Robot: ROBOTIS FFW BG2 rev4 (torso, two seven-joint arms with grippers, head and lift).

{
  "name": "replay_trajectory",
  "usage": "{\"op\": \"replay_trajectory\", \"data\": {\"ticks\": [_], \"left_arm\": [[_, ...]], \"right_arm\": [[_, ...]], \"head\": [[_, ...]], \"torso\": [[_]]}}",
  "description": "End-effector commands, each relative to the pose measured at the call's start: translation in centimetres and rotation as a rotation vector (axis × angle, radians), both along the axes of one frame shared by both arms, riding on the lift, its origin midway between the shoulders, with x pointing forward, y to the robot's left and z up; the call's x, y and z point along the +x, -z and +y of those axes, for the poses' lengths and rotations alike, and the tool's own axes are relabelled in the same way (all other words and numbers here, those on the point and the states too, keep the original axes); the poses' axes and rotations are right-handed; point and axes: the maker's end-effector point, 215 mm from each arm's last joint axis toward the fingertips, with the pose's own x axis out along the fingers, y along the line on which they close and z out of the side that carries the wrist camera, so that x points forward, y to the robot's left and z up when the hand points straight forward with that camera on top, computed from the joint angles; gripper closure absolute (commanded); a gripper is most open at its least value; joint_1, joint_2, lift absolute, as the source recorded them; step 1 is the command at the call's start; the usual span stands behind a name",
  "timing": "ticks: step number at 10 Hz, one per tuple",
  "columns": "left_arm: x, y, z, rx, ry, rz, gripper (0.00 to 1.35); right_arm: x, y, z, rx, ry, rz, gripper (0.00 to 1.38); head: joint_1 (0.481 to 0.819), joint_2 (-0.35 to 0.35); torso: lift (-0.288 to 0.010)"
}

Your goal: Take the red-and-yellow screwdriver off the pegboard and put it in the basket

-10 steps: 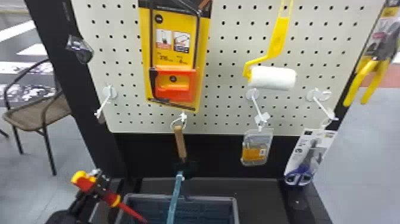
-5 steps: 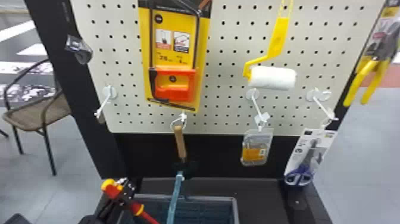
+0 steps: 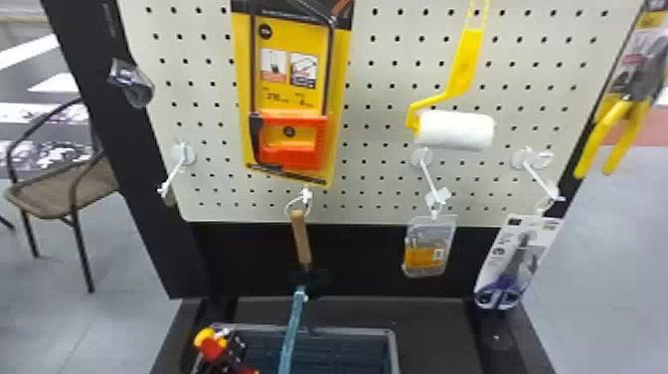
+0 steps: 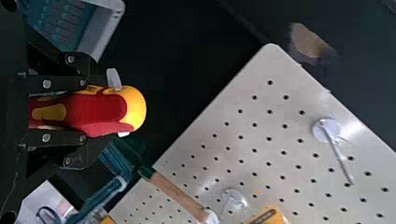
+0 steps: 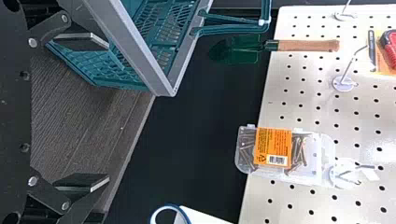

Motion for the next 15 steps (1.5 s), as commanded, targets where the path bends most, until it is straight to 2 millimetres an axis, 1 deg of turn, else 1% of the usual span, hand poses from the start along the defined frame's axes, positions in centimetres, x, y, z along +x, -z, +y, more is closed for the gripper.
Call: {"op": "replay_trajectory", "data": {"ticks": [1, 6, 7, 8, 9, 10, 11, 15], "left_arm": [[-0.1, 1.8, -0.8, 0.004, 0.019, 0.027, 1.16], [-0.2, 3.0, -2.2, 0.005, 0.061, 0.049, 1.15], [-0.3, 3.1, -2.3, 0.007, 0.071, 0.050, 1.05], [-0.1, 2.9, -2.4, 0.030, 0.083, 0.035, 0.76], [0.2, 2.6, -2.7, 0.049, 0.099, 0.018, 0.52], [0.4, 2.4, -2.7, 0.061, 0.106, 0.009, 0.41], [0.3, 2.5, -2.7, 0.061, 0.108, 0.011, 0.36], [0.5, 1.9, -2.8, 0.055, 0.110, -0.005, 0.35]], "right_arm": [[-0.1, 0.1, 0.0, 0.001, 0.000, 0.002, 0.28], [-0.1, 0.1, 0.0, 0.001, 0.000, 0.002, 0.28], [-0.1, 0.1, 0.0, 0.001, 0.000, 0.002, 0.28], [-0.1, 0.1, 0.0, 0.001, 0.000, 0.002, 0.28], [-0.1, 0.0, 0.0, 0.004, 0.003, 0.002, 0.28], [-0.1, 0.1, 0.0, 0.007, 0.002, 0.004, 0.28], [-0.1, 0.2, 0.0, 0.009, 0.003, 0.007, 0.28], [-0.1, 0.2, 0.0, 0.012, 0.004, 0.007, 0.28]], "head": [[0.549, 0.000], [0.549, 0.000], [0.549, 0.000], [0.549, 0.000], [0.549, 0.000], [0.549, 0.000], [0.549, 0.000], [0.549, 0.000]], "torso": [[-0.100], [-0.100], [-0.100], [-0.100], [-0.100], [-0.100], [-0.100], [-0.100]]}}
